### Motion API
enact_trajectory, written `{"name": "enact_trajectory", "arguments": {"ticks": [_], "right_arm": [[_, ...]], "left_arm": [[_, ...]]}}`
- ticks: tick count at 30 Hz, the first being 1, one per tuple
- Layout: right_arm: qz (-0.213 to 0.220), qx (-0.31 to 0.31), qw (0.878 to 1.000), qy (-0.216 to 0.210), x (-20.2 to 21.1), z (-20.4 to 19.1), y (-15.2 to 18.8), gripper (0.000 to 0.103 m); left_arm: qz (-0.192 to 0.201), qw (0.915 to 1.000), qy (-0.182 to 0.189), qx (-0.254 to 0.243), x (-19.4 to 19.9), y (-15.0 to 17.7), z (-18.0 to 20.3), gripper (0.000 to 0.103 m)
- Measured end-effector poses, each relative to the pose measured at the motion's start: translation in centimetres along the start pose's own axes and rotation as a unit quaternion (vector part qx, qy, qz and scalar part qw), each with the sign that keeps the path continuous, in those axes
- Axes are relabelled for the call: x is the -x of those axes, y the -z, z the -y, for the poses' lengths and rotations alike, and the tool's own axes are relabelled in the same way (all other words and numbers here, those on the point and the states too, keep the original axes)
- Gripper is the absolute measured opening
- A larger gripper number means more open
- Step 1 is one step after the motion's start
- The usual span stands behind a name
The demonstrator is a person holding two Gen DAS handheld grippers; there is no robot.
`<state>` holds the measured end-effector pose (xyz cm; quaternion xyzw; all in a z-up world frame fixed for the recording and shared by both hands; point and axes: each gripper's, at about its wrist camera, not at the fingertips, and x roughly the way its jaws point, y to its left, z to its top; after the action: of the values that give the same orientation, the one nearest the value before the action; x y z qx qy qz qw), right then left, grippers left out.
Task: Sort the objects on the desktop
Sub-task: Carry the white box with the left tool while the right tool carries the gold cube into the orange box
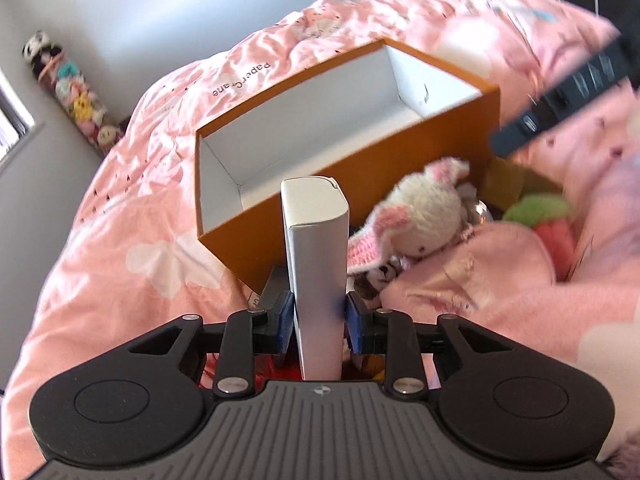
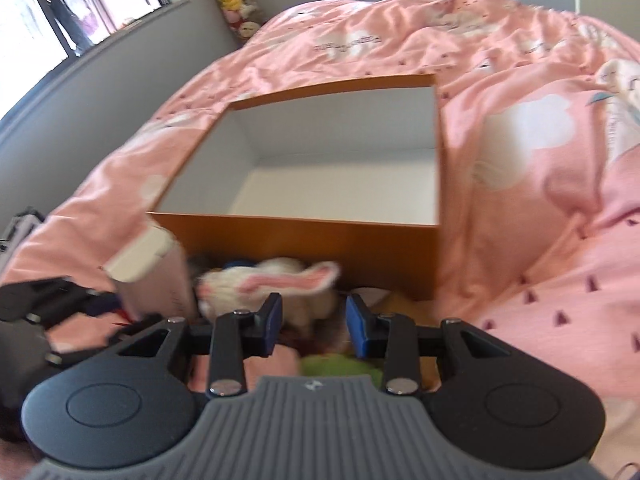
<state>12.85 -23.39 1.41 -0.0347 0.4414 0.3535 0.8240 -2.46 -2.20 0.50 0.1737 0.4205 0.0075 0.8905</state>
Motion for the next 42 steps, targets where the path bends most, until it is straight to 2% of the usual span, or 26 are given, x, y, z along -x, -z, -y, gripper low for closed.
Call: {"name": "enact_trajectory", "arguments": {"ticks": [1, 5, 8, 10, 13, 18, 23, 25, 27, 30, 33, 38, 42], "right_arm": [[-0.004, 0.006, 1.000, 0.011, -0.1, 0.5, 0.1, 0.046], [-0.021, 0.055, 0.997, 0.050, -0.5, 1.2, 1.0, 0.050], [-0.035, 0.095, 0.994, 0.052, -1.2, 0.9, 1.5, 0.056], [-0.048, 0.093, 0.993, 0.052, -2.1, 1.1, 1.4, 0.058], [-0.066, 0.087, 0.993, 0.049, -3.4, 0.9, 1.3, 0.058], [-0.085, 0.127, 0.986, 0.073, -5.1, -0.9, 1.8, 0.061], [-0.102, 0.142, 0.979, 0.104, -7.1, -1.3, 2.0, 0.069], [-0.108, 0.128, 0.981, 0.100, -7.5, -0.7, 1.8, 0.071], [-0.106, 0.100, 0.985, 0.094, -7.2, 0.2, 1.4, 0.065], [-0.101, 0.045, 0.991, 0.074, -6.3, 2.1, 0.7, 0.062], [-0.087, 0.016, 0.994, 0.070, -5.1, 3.2, 0.2, 0.054], [-0.066, -0.005, 0.997, 0.039, -2.7, 3.8, -0.5, 0.051], [-0.023, 0.005, 1.000, 0.012, 1.0, 3.2, -2.1, 0.050]], "left_arm": [[0.001, 0.9998, 0.010, 0.016, 0.4, -0.2, -0.6, 0.032], [0.008, 0.9967, 0.043, 0.068, 1.2, -1.0, -3.3, 0.032], [0.010, 0.9919, 0.079, 0.098, 1.3, -1.7, -5.0, 0.032], [0.013, 0.9894, 0.095, 0.110, 1.6, -2.1, -5.5, 0.032], [0.019, 0.9880, 0.101, 0.116, 1.9, -2.7, -5.5, 0.032], [0.024, 0.9872, 0.102, 0.120, 2.0, -3.4, -5.3, 0.032], [0.027, 0.9857, 0.107, 0.127, 2.0, -3.9, -5.2, 0.032], [0.028, 0.9851, 0.110, 0.129, 2.0, -4.1, -5.2, 0.032], [0.028, 0.9849, 0.110, 0.131, 2.0, -4.2, -5.3, 0.032], [0.029, 0.9847, 0.109, 0.133, 2.1, -4.3, -5.5, 0.032], [0.034, 0.9829, 0.115, 0.139, 2.4, -4.6, -6.2, 0.032], [0.043, 0.9778, 0.133, 0.156, 2.8, -5.5, -8.1, 0.032], [0.053, 0.9757, 0.141, 0.159, 3.1, -6.9, -10.1, 0.032]]}}
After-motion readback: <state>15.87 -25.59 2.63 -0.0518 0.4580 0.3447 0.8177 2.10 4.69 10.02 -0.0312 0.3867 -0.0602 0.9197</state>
